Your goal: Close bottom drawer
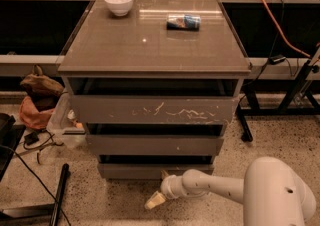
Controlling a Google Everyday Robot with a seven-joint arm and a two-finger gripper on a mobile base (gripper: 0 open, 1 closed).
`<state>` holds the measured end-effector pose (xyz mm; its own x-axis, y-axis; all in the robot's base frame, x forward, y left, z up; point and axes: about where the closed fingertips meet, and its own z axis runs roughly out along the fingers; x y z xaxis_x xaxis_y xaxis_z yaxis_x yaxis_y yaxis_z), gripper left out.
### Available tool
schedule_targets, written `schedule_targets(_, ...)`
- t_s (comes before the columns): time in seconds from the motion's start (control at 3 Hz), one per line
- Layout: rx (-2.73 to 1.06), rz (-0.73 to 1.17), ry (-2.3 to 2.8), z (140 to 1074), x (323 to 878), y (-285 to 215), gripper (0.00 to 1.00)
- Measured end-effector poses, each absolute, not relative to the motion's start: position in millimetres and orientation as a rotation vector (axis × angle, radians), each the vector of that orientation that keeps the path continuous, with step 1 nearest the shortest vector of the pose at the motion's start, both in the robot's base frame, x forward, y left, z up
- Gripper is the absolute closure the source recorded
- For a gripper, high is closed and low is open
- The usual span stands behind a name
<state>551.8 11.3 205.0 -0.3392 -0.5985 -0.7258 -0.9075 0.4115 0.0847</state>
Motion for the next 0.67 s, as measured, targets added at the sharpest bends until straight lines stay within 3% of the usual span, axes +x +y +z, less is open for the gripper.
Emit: schedule_targets(0.67, -1.302, 0.705, 2.041, 182, 582, 28, 0.0)
